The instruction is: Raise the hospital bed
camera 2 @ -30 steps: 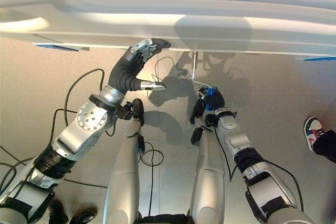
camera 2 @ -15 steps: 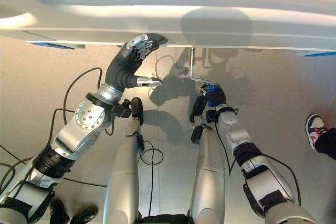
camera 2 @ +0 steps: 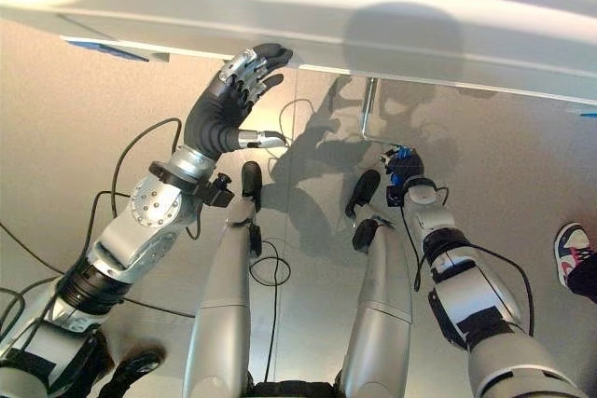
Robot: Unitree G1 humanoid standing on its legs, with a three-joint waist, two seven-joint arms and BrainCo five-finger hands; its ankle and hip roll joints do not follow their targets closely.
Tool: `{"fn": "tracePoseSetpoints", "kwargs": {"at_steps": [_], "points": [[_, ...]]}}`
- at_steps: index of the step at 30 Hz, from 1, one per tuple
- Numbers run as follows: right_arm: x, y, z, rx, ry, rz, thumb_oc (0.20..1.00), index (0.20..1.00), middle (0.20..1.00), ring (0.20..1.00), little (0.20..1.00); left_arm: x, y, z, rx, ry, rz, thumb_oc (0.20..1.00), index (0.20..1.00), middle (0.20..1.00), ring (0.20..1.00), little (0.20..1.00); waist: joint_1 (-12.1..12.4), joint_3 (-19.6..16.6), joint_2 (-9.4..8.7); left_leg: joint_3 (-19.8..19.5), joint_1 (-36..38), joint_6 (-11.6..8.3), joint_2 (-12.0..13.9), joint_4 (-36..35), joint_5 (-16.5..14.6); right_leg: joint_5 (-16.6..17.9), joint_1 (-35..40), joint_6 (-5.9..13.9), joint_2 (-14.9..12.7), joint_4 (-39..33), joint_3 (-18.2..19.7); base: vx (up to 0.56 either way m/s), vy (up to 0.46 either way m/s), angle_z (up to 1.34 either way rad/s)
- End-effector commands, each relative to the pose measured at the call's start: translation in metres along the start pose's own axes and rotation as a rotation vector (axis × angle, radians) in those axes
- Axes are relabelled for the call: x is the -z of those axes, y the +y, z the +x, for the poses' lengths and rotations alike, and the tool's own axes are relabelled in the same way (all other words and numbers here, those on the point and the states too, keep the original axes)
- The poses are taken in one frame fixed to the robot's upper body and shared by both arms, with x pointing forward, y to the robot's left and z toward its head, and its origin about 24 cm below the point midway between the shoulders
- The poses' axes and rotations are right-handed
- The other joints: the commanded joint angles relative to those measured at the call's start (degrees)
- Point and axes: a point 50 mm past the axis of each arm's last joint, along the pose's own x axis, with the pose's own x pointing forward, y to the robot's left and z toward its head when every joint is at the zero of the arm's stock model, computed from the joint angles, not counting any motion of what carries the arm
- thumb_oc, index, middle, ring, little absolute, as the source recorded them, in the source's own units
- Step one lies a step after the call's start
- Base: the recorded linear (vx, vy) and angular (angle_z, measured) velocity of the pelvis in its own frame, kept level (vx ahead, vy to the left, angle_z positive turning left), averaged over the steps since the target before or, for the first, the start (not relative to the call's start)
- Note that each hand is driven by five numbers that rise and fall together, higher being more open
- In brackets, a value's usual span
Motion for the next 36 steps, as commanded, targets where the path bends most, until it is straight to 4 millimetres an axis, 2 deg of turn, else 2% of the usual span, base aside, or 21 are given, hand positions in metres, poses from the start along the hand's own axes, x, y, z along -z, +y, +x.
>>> {"fn": "tracePoseSetpoints", "kwargs": {"at_steps": [1,3,7,14,19,21,22,26,32,35,36], "points": [[-0.008,-0.047,0.003,0.15,0.041,-0.111,0.2,0.2,0.2,0.2,0.2,-0.031,-0.019,-0.002,0.041,-0.176,-0.108,1.0,1.0,1.0,1.0,1.0,0.6,-1.1,3.83,1.7,-3.0,1.9,1.2,0.4,-1.2,-1.0,1.1,7.85,-0.9,0.0,2.8,0.03,0.006,0.09],[-0.008,-0.05,0.004,0.161,0.064,-0.191,0.2,0.2,0.2,0.2,0.2,-0.032,-0.024,0.0,0.047,-0.184,-0.13,1.0,1.0,1.0,1.0,1.0,1.5,-1.1,4.81,1.3,-5.0,1.92,0.9,2.0,-1.4,-1.6,-0.4,7.98,-1.3,1.9,2.7,0.03,0.015,0.06],[-0.008,-0.052,0.004,0.171,0.076,-0.224,0.2,0.2,0.2,0.2,0.2,-0.033,-0.027,0.002,0.054,-0.192,-0.14,1.0,1.0,1.0,1.0,1.0,2.1,-1.1,5.74,1.0,-6.3,1.98,0.5,3.0,-1.6,-2.1,-1.5,8.03,-1.7,3.3,2.4,0.02,0.008,0.07],[-0.009,-0.04,0.006,0.135,0.098,-0.336,0.2,0.2,0.2,0.2,0.2,-0.035,-0.033,0.005,0.065,-0.206,-0.148,1.0,1.0,1.0,1.0,1.0,4.5,-1.1,8.5,0.0,-10.6,2.11,-1.2,7.7,-2.1,-3.7,-4.8,7.89,-3.1,8.2,2.6,0.04,0.022,0.16],[-0.02,-0.018,0.008,0.081,0.052,-0.404,0.2,0.2,0.2,0.2,0.2,-0.036,-0.034,0.003,0.058,-0.209,-0.151,1.0,1.0,1.0,1.0,1.0,5.5,-1.1,9.02,-0.2,-12.0,2.49,-2.0,8.6,-2.0,-3.9,-5.9,7.78,-3.3,9.3,3.1,0.03,0.037,0.05],[-0.029,0.0,0.009,0.038,0.015,-0.451,0.2,0.2,0.2,0.2,0.2,-0.037,-0.034,0.003,0.044,-0.215,-0.155,1.0,1.0,1.0,1.0,1.0,6.1,-1.1,9.23,-0.6,-12.6,2.83,-2.5,8.9,-2.1,-3.9,-6.1,7.83,-3.6,9.5,3.1,0.02,0.01,0.0],[-0.029,0.0,0.009,0.038,0.015,-0.451,0.2,0.2,0.2,0.2,0.2,-0.037,-0.034,0.003,0.043,-0.216,-0.155,1.0,1.0,1.0,1.0,1.0,6.0,-1.1,9.23,-0.6,-12.6,2.84,-2.5,8.9,-2.0,-3.9,-6.1,7.84,-3.6,9.5,3.1,0.02,0.008,0.03],[-0.033,0.023,0.007,-0.018,-0.018,-0.524,0.2,0.2,0.2,0.2,0.2,-0.038,-0.035,0.002,0.032,-0.221,-0.159,1.0,1.0,1.0,1.0,1.0,6.6,-1.1,9.71,-1.1,-13.2,3.15,-3.4,9.0,-1.8,-4.2,-6.2,7.87,-4.1,10.0,3.1,0.02,0.022,0.05],[-0.032,0.041,0.005,-0.062,-0.031,-0.561,0.2,0.2,0.2,0.2,0.2,-0.041,-0.037,0.002,0.029,-0.237,-0.162,1.0,1.0,1.0,1.0,1.0,7.6,-1.1,10.74,-1.8,-14.2,3.56,-4.9,9.8,-1.8,-5.0,-6.2,8.07,-5.0,11.1,3.0,0.02,0.017,0.08],[-0.035,0.046,0.005,-0.073,-0.045,-0.573,0.2,0.2,0.2,0.2,0.2,-0.042,-0.038,0.001,0.027,-0.243,-0.165,1.0,1.0,1.0,1.0,1.0,8.1,-1.1,11.56,-2.3,-15.1,3.65,-5.7,10.5,-1.7,-5.3,-6.5,8.15,-5.7,11.9,3.0,0.01,0.044,0.1],[-0.037,0.054,0.003,-0.094,-0.067,-0.578,0.2,0.2,0.2,0.2,0.2,-0.043,-0.038,0.001,0.022,-0.246,-0.164,1.0,1.0,1.0,1.0,1.0,8.6,-1.1,12.16,-2.4,-15.6,3.61,-6.2,11.1,-1.5,-5.6,-6.9,8.12,-6.1,12.6,3.2,0.02,0.053,0.12]]}}
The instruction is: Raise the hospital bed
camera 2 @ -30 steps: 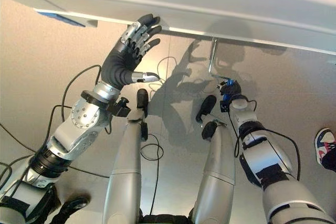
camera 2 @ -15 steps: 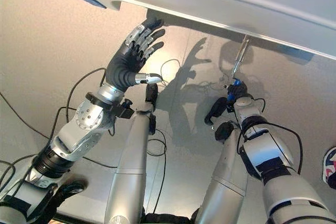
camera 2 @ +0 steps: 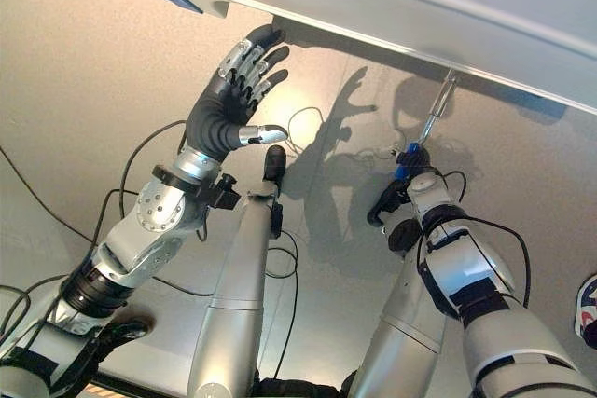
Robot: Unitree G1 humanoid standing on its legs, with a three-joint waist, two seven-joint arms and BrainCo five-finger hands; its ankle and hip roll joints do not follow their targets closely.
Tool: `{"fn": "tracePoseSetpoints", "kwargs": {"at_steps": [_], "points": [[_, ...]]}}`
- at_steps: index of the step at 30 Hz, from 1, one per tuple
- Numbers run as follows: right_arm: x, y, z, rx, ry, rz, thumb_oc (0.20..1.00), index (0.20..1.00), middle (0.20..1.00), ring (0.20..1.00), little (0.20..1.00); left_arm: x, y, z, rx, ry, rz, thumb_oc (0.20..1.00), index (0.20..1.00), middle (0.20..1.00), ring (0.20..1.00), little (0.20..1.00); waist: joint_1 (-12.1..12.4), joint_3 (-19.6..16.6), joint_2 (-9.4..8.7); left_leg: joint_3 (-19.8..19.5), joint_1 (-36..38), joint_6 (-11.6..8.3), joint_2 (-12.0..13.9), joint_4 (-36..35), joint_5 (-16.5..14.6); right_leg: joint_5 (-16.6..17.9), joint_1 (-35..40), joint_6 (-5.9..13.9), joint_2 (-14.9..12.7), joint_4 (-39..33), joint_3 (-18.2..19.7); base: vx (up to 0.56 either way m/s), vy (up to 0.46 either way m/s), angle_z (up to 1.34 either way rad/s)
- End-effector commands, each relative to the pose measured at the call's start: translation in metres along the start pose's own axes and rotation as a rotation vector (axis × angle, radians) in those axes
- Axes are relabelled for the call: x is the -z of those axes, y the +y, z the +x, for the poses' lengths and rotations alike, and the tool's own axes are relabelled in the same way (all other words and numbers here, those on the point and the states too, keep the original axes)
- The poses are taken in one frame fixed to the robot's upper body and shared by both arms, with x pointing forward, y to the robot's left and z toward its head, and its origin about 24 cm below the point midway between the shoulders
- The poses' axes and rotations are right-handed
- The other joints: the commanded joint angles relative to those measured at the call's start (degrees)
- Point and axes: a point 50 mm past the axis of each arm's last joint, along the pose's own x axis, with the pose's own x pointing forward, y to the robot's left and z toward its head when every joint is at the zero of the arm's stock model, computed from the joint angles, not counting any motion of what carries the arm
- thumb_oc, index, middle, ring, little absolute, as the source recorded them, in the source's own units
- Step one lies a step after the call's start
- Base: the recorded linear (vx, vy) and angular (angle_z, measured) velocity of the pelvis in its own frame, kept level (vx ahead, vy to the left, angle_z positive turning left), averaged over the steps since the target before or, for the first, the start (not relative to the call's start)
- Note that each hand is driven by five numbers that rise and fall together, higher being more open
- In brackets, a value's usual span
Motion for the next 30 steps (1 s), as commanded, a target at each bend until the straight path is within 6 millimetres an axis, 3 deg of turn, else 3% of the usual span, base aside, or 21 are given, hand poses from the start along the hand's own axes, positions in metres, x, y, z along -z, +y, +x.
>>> {"fn": "tracePoseSetpoints", "kwargs": {"at_steps": [1,5,7,12,17,25,30], "points": [[-0.055,0.039,-0.01,-0.105,-0.213,-0.173,0.2,0.2,0.2,0.2,0.2,-0.038,-0.029,-0.001,0.071,-0.225,-0.087,1.0,1.0,1.0,1.0,1.0,3.0,-1.3,9.53,1.3,-4.9,3.15,-1.1,-1.7,2.0,1.6,0.4,7.5,0.3,-1.6,3.4,0.02,0.076,0.17],[-0.064,0.049,-0.014,-0.137,-0.253,-0.164,0.2,0.2,0.2,0.2,0.2,-0.038,-0.027,-0.002,0.061,-0.226,-0.083,1.0,1.0,1.0,1.0,1.0,3.1,-1.3,9.62,1.5,-5.0,3.18,-1.3,-1.5,2.1,1.6,0.3,7.45,0.1,-1.5,3.7,0.01,0.038,0.05],[-0.081,0.066,-0.023,-0.198,-0.338,-0.154,0.2,0.2,0.2,0.2,0.2,-0.037,-0.024,-0.004,0.042,-0.224,-0.083,1.0,1.0,1.0,1.0,1.0,3.5,-1.3,9.83,1.7,-5.5,3.18,-1.6,-1.1,2.2,1.9,0.2,7.3,-0.2,-1.4,4.0,0.02,0.069,0.0],[-0.097,0.086,-0.035,-0.271,-0.425,-0.121,0.2,0.2,0.2,0.2,0.2,-0.037,-0.022,-0.007,0.026,-0.222,-0.079,1.0,1.0,1.0,1.0,1.0,3.3,-1.3,9.81,2.1,-5.3,3.18,-1.7,-1.4,2.5,2.0,0.0,7.26,-0.3,-1.6,4.6,0.01,0.059,0.0],[-0.119,0.102,-0.058,-0.373,-0.578,0.018,0.2,0.2,0.2,0.2,0.2,-0.034,-0.018,-0.012,0.005,-0.204,-0.07,1.0,1.0,1.0,1.0,1.0,2.7,-1.3,9.34,2.8,-4.6,3.22,-1.4,-2.0,2.8,2.5,0.4,7.23,0.1,-2.5,5.1,0.0,0.04,-0.02],[-0.134,0.099,-0.095,-0.525,-0.79,0.265,0.2,0.2,0.2,0.2,0.2,-0.028,-0.007,-0.021,-0.023,-0.164,-0.009,1.0,1.0,1.0,1.0,1.0,0.6,-1.3,7.41,4.1,-1.7,3.44,0.1,-5.5,3.3,3.9,1.8,7.6,1.3,-6.1,5.0,-0.01,0.04,-0.09],[-0.145,0.086,-0.119,-0.587,-0.935,0.376,0.2,0.2,0.2,0.2,0.2,-0.027,-0.004,-0.022,-0.004,-0.161,0.032,1.0,1.0,1.0,1.0,1.0,-0.8,-1.3,6.41,5.0,1.2,3.66,0.7,-9.3,4.1,4.8,3.9,8.16,2.0,-9.2,4.9,-0.03,0.012,-0.1]]}}
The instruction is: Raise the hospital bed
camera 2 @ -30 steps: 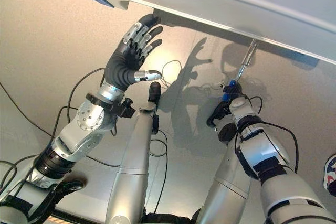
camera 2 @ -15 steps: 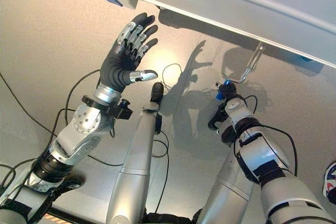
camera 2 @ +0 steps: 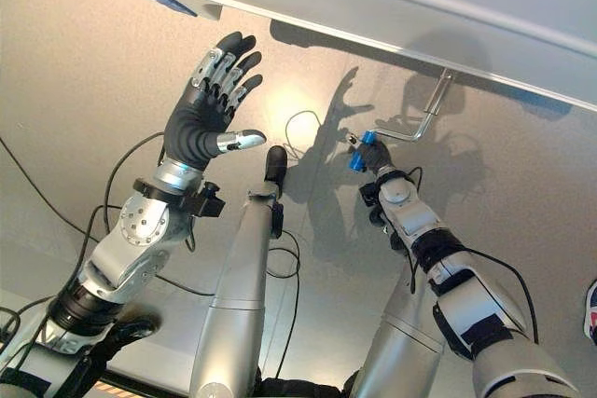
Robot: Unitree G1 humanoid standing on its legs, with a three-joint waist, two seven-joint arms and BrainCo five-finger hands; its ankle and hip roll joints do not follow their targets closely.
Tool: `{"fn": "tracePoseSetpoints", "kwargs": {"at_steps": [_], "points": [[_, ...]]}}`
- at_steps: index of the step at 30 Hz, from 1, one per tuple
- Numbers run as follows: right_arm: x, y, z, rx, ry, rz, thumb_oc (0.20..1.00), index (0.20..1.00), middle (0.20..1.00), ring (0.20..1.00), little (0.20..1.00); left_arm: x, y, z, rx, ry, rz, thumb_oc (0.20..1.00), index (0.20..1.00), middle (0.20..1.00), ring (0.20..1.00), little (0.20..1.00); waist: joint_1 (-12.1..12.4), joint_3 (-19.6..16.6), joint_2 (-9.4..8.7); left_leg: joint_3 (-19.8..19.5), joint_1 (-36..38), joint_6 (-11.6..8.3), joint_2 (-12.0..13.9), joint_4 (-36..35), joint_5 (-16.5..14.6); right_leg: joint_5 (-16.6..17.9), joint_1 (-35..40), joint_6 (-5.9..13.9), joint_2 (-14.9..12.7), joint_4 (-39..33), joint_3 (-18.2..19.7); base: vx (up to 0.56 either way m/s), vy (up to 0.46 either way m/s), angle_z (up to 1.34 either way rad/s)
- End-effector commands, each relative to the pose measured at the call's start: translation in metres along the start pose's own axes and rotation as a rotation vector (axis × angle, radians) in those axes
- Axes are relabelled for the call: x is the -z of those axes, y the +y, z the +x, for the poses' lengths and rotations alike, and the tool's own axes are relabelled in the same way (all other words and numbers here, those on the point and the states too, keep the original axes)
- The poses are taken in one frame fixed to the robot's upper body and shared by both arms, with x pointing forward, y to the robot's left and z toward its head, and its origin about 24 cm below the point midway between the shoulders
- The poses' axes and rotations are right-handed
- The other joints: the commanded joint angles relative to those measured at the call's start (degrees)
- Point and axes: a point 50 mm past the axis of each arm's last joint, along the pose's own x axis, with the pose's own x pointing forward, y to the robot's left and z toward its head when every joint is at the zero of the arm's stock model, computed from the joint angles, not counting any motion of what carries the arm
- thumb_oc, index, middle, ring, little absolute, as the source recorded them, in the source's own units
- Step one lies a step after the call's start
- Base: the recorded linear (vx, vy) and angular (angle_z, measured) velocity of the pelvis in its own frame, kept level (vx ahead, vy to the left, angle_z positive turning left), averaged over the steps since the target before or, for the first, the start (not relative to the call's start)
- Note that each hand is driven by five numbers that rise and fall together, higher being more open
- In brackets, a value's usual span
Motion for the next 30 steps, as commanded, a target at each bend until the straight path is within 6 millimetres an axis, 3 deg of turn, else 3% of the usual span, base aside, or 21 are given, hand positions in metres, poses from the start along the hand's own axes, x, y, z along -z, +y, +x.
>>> {"fn": "tracePoseSetpoints", "kwargs": {"at_steps": [1,7,14,17,19,24,26,27,28,29,30], "points": [[-0.092,0.07,-0.004,-0.302,-0.432,0.113,0.2,0.2,0.2,0.2,0.2,-0.029,-0.019,-0.004,0.083,-0.179,-0.019,1.0,1.0,1.0,1.0,1.0,-0.2,-1.5,5.08,4.1,0.3,4.18,-1.4,-7.8,4.7,4.3,4.5,8.74,-0.4,-7.8,4.3,-0.01,0.006,-0.09],[-0.1,0.056,-0.016,-0.289,-0.504,0.145,0.2,0.2,0.2,0.2,0.2,-0.025,-0.013,-0.009,0.071,-0.155,0.017,1.0,1.0,1.0,1.0,1.0,-1.6,-1.5,4.09,4.8,3.3,4.18,-0.4,-9.6,4.8,5.2,6.6,8.97,-0.1,-9.9,4.7,-0.01,0.008,-0.05],[-0.116,0.007,-0.036,-0.16,-0.631,0.206,0.2,0.2,0.2,0.2,0.2,-0.023,-0.005,-0.013,0.059,-0.142,0.03,1.0,1.0,1.0,1.0,1.0,-4.5,-1.5,1.27,6.1,9.6,3.6,1.4,-13.2,5.1,7.3,12.0,9.33,1.3,-15.6,4.8,0.0,-0.015,-0.1],[-0.115,0.001,-0.039,-0.144,-0.631,0.211,0.2,0.2,0.2,0.2,0.2,-0.024,-0.005,-0.013,0.063,-0.141,0.03,1.0,1.0,1.0,1.0,1.0,-4.8,-1.5,0.84,6.2,10.3,3.56,1.6,-13.7,5.2,7.7,12.9,9.37,1.5,-16.4,4.7,0.0,-0.035,-0.19],[-0.117,-0.019,-0.046,-0.084,-0.651,0.224,0.2,0.2,0.2,0.2,0.2,-0.025,-0.003,-0.015,0.068,-0.138,0.036,1.0,1.0,1.0,1.0,1.0,-5.6,-1.5,-0.11,6.4,12.3,3.52,2.1,-14.7,5.2,8.1,14.6,9.52,2.0,-17.9,4.6,0.01,-0.041,-0.05],[-0.116,-0.042,-0.055,-0.033,-0.667,0.283,0.2,0.2,0.2,0.2,0.2,-0.028,-0.001,-0.018,0.075,-0.136,0.031,1.0,1.0,1.0,1.0,1.0,-6.3,-1.5,-1.18,6.4,14.1,3.24,2.5,-15.8,5.4,8.5,16.3,9.6,2.4,-19.2,4.4,0.01,-0.041,-0.03],[-0.123,-0.057,-0.061,-0.005,-0.705,0.306,0.2,0.2,0.2,0.2,0.2,-0.032,0.001,-0.018,0.086,-0.146,0.043,1.0,1.0,1.0,1.0,1.0,-6.7,-1.5,-1.73,6.6,13.8,3.2,2.7,-17.1,7.6,10.5,15.8,8.94,2.7,-20.8,4.1,-0.06,-0.024,-0.05],[-0.123,-0.06,-0.062,-0.003,-0.71,0.334,0.2,0.2,0.2,0.2,0.2,-0.032,0.002,-0.019,0.085,-0.141,0.04,1.0,1.0,1.0,1.0,1.0,-6.7,-1.5,-1.88,6.6,14.2,3.13,2.9,-17.3,7.6,10.6,16.0,8.92,2.8,-20.8,4.2,0.02,-0.033,-0.11],[-0.12,-0.06,-0.063,-0.008,-0.705,0.361,0.2,0.2,0.2,0.2,0.2,-0.029,0.002,-0.021,0.079,-0.125,0.031,1.0,1.0,1.0,1.0,1.0,-6.8,-1.5,-2.05,6.6,15.8,2.8,3.1,-16.8,5.7,8.9,17.4,9.43,2.9,-20.1,4.5,0.01,-0.024,-0.12],[-0.123,-0.06,-0.063,-0.008,-0.716,0.359,0.2,0.2,0.2,0.2,0.2,-0.031,0.002,-0.02,0.081,-0.134,0.037,1.0,1.0,1.0,1.0,1.0,-6.7,-1.5,-2.02,6.7,14.5,3.11,3.1,-17.4,7.5,10.6,16.2,8.91,2.9,-20.9,4.2,0.08,-0.042,-0.09],[-0.12,-0.061,-0.065,-0.014,-0.719,0.428,0.2,0.2,0.2,0.2,0.2,-0.027,0.003,-0.023,0.076,-0.113,0.023,1.0,1.0,1.0,1.0,1.0,-6.9,-1.5,-2.25,6.9,16.4,2.81,3.4,-17.0,5.6,9.0,17.8,9.37,3.1,-20.5,4.5,0.02,-0.023,-0.08]]}}
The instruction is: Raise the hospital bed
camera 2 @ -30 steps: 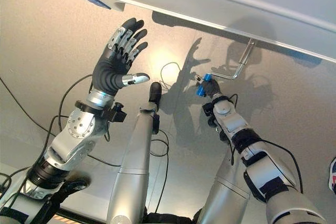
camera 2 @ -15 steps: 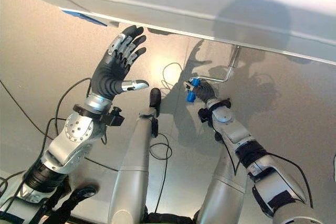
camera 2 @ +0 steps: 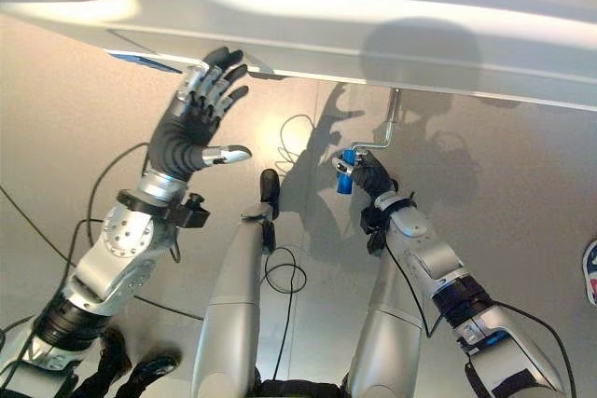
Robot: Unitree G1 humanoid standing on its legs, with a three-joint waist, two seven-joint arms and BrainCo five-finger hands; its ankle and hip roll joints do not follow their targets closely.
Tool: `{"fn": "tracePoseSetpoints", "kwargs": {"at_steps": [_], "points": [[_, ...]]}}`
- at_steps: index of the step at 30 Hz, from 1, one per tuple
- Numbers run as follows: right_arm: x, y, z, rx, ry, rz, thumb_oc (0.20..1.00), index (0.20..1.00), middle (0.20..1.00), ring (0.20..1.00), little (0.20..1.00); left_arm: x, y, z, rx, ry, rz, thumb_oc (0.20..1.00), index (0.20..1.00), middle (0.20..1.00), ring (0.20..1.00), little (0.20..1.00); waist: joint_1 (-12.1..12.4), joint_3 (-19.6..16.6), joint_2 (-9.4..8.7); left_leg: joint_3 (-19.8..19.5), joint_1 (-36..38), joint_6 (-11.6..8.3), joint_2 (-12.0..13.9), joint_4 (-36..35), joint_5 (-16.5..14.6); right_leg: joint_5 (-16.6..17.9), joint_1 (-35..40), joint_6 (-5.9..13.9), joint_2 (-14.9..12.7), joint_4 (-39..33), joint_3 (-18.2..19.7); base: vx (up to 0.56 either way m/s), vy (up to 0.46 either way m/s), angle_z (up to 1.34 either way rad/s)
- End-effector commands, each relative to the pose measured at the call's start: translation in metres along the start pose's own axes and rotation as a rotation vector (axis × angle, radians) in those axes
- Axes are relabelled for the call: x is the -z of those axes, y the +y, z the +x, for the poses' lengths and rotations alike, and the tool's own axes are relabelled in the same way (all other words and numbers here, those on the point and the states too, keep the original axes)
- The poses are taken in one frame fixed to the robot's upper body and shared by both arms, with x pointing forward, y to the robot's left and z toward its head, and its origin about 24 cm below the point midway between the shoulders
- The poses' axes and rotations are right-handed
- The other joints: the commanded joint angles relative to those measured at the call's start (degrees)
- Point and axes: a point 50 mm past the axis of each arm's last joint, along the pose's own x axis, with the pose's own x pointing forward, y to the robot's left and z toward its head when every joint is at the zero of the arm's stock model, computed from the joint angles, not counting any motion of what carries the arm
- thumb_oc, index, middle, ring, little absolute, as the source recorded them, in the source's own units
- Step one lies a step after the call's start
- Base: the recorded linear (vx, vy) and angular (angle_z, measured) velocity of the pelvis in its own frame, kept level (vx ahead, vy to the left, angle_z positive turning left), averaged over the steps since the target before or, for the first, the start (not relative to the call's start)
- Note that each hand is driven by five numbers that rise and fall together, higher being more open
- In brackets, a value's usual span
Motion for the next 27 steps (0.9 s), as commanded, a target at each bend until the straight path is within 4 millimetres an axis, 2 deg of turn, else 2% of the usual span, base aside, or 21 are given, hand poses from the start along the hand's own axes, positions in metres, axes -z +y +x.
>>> {"fn": "tracePoseSetpoints", "kwargs": {"at_steps": [1,3,4,5,6,7,14,15,18,20,25,26,27], "points": [[-0.13,-0.019,-0.004,0.005,-0.619,0.118,0.2,0.2,0.2,0.2,0.2,-0.025,-0.008,-0.005,0.059,-0.118,-0.035,1.0,1.0,1.0,1.0,1.0,-1.6,-1.7,-0.8,1.0,4.1,-0.3,0.6,-7.8,4.1,0.8,5.7,5.87,-1.4,-4.2,1.9,0.08,-0.039,-0.06],[-0.131,-0.017,-0.006,-0.005,-0.625,0.118,0.2,0.2,0.2,0.2,0.2,-0.025,-0.008,-0.005,0.059,-0.114,-0.035,1.0,1.0,1.0,1.0,1.0,-1.7,-1.7,-0.9,1.0,4.5,-0.41,0.8,-8.4,4.3,0.9,6.0,5.83,-1.1,-4.7,2.0,-0.02,-0.042,-0.09],[-0.132,-0.018,-0.007,0.003,-0.635,0.118,0.2,0.2,0.2,0.2,0.2,-0.027,-0.007,-0.003,0.066,-0.123,-0.025,1.0,1.0,1.0,1.0,1.0,-1.8,-1.7,-0.88,1.2,3.5,-0.25,0.8,-9.3,6.3,2.6,5.2,5.26,-1.1,-5.8,1.6,0.01,-0.058,-0.12],[-0.129,-0.018,-0.008,0.005,-0.624,0.121,0.2,0.2,0.2,0.2,0.2,-0.025,-0.008,-0.004,0.064,-0.113,-0.03,1.0,1.0,1.0,1.0,1.0,-1.8,-1.7,-0.93,1.1,4.8,-0.57,0.8,-8.8,4.5,0.9,6.4,5.77,-1.1,-5.0,1.9,0.01,-0.053,-0.1],[-0.129,-0.02,-0.009,0.017,-0.638,0.151,0.2,0.2,0.2,0.2,0.2,-0.026,-0.007,-0.004,0.06,-0.121,-0.037,1.0,1.0,1.0,1.0,1.0,-2.0,-1.7,-0.78,1.1,5.2,-0.69,1.0,-9.0,4.6,0.8,6.6,5.69,-1.0,-4.8,2.0,0.0,0.0,0.0],[-0.132,-0.019,-0.009,0.016,-0.648,0.149,0.2,0.2,0.2,0.2,0.2,-0.028,-0.007,-0.003,0.062,-0.13,-0.032,1.0,1.0,1.0,1.0,1.0,-2.0,-1.7,-0.76,1.2,3.9,-0.38,0.9,-9.5,6.4,2.5,5.4,5.18,-1.1,-5.6,1.7,-0.05,-0.012,-0.01],[-0.135,-0.032,-0.021,0.098,-0.702,0.172,0.2,0.2,0.2,0.2,0.2,-0.028,-0.004,-0.005,0.038,-0.131,-0.046,1.0,1.0,1.0,1.0,1.0,-2.5,-1.7,-1.15,1.9,5.2,-0.3,1.6,-10.4,6.4,2.7,5.6,5.05,-0.4,-6.2,2.1,0.0,-0.015,-0.05],[-0.134,-0.045,-0.023,0.165,-0.698,0.155,0.2,0.2,0.2,0.2,0.2,-0.028,-0.003,-0.005,0.032,-0.137,-0.046,1.0,1.0,1.0,1.0,1.0,-2.7,-1.7,-1.31,2.0,5.6,-0.37,1.8,-10.6,6.4,2.6,5.7,5.03,-0.3,-6.3,2.4,0.02,-0.011,-0.05],[-0.134,-0.053,-0.026,0.215,-0.689,0.117,0.2,0.2,0.2,0.2,0.2,-0.029,-0.003,-0.005,0.027,-0.138,-0.049,1.0,1.0,1.0,1.0,1.0,-3.0,-1.7,-1.59,2.0,5.7,-0.4,2.0,-10.7,6.3,2.6,5.6,4.96,-0.1,-6.4,2.5,0.01,-0.018,-0.06],[-0.136,-0.072,-0.032,0.316,-0.668,0.019,0.2,0.2,0.2,0.2,0.2,-0.031,-0.002,-0.006,0.021,-0.147,-0.046,1.0,1.0,1.0,1.0,1.0,-3.5,-1.7,-2.02,2.0,5.8,-0.43,2.3,-10.6,6.1,2.5,5.4,4.93,0.2,-6.3,2.6,0.0,0.0,0.0],[-0.136,-0.077,-0.034,0.343,-0.664,0.007,0.2,0.2,0.2,0.2,0.2,-0.031,-0.002,-0.006,0.02,-0.149,-0.045,1.0,1.0,1.0,1.0,1.0,-3.6,-1.7,-2.14,1.9,5.8,-0.46,2.4,-10.6,6.1,2.5,5.4,4.92,0.2,-6.3,2.6,0.01,-0.01,-0.04],[-0.138,-0.094,-0.042,0.43,-0.653,-0.062,0.2,0.2,0.2,0.2,0.2,-0.035,0.0,-0.008,0.013,-0.163,-0.048,1.0,1.0,1.0,1.0,1.0,-4.0,-1.7,-2.35,1.9,5.8,-0.57,2.5,-10.7,6.0,2.4,5.0,4.8,0.4,-6.0,2.7,0.03,-0.039,-0.01],[-0.138,-0.097,-0.044,0.442,-0.657,-0.06,0.2,0.2,0.2,0.2,0.2,-0.036,0.0,-0.008,0.01,-0.165,-0.048,1.0,1.0,1.0,1.0,1.0,-4.1,-1.7,-2.36,1.9,5.7,-0.59,2.6,-10.8,6.0,2.4,4.9,4.81,0.4,-6.0,2.7,0.03,-0.04,-0.01]]}}
